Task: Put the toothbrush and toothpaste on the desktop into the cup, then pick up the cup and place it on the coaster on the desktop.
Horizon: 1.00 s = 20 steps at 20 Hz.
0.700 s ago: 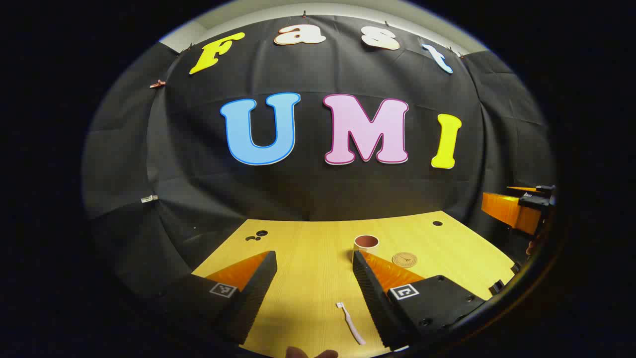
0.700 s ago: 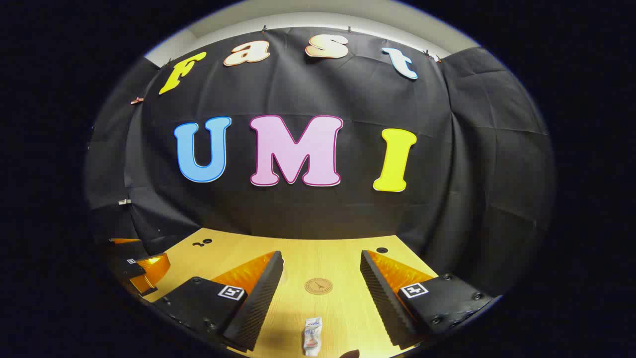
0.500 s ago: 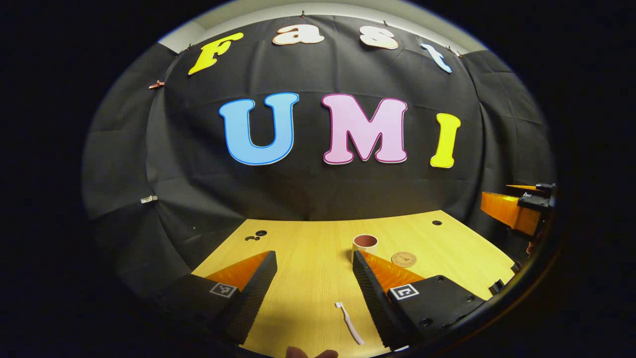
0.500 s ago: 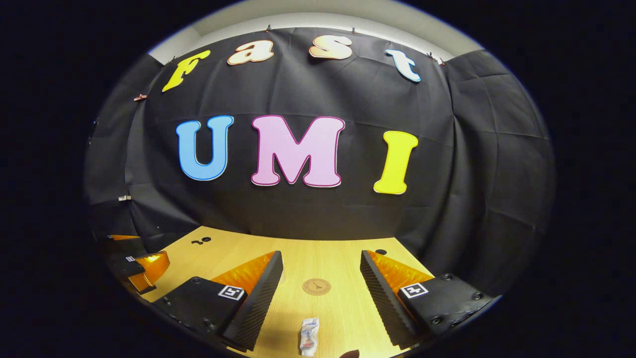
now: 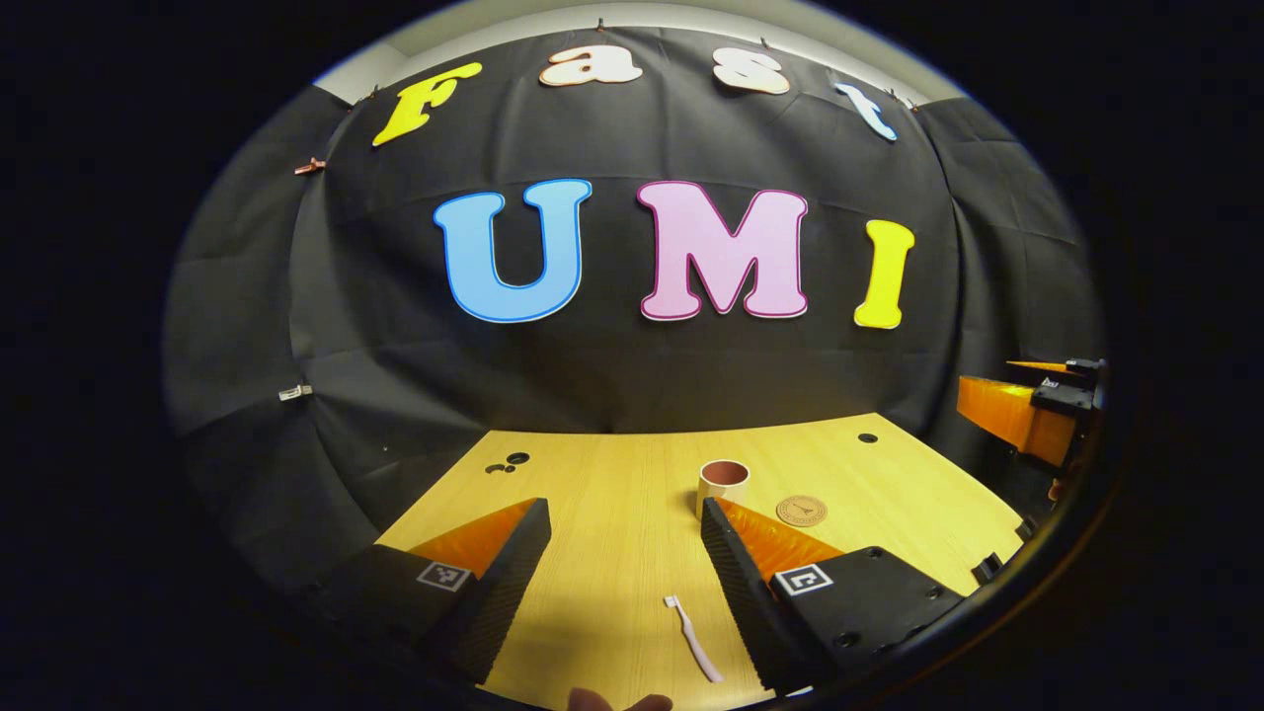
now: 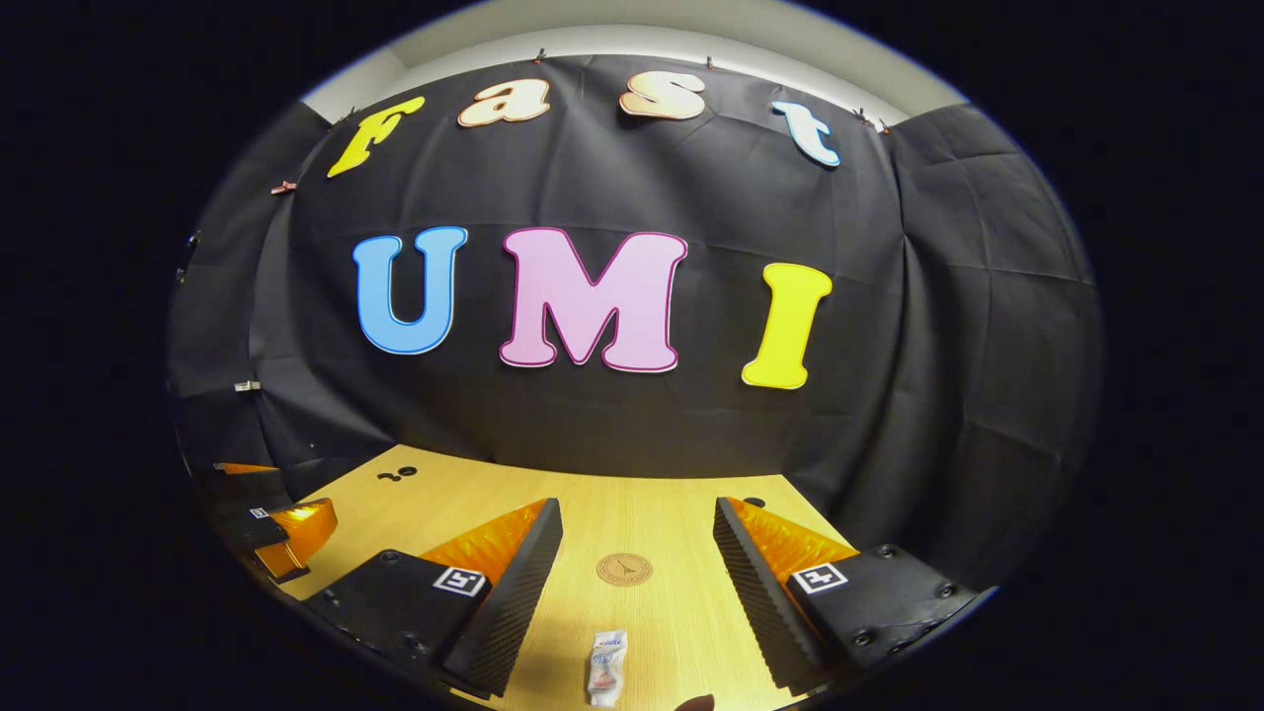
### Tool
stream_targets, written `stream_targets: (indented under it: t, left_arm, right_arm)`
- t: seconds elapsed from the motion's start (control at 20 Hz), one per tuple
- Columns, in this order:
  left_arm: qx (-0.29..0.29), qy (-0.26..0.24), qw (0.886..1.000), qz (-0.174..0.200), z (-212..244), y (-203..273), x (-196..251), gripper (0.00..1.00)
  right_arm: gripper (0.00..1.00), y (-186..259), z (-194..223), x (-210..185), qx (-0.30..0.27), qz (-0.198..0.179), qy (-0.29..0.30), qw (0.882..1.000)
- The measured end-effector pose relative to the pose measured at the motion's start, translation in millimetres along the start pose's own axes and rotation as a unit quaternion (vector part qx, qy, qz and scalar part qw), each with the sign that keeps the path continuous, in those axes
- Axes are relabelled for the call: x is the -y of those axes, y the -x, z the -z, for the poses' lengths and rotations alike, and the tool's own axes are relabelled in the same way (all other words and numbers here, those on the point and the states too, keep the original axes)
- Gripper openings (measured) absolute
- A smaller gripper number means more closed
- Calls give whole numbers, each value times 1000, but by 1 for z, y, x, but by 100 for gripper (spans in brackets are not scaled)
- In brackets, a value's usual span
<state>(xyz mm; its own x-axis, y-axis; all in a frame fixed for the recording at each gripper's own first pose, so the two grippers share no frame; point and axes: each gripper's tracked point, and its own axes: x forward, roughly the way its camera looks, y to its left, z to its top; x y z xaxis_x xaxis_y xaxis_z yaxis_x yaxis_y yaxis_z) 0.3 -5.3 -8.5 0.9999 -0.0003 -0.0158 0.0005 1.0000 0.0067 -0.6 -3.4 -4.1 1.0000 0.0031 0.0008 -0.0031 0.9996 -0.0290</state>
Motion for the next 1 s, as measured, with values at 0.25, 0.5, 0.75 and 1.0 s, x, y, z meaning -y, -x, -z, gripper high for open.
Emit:
stream_targets:
  t: [0.25,0.5,0.75,1.0]
  left_arm:
    - [-13,3,1000,4,11,-4,2,96]
    - [-51,14,999,3,44,-10,-1,96]
    - [-103,20,995,0,89,-11,-1,96]
    - [-148,18,989,-3,129,-15,0,96]
  right_arm:
    - [95,-1,12,-2,-16,0,0,1000]
    - [95,-4,56,-7,-70,-7,7,997]
    - [97,-7,130,-14,-158,-18,24,987]
    - [98,-13,206,-20,-265,-30,38,963]
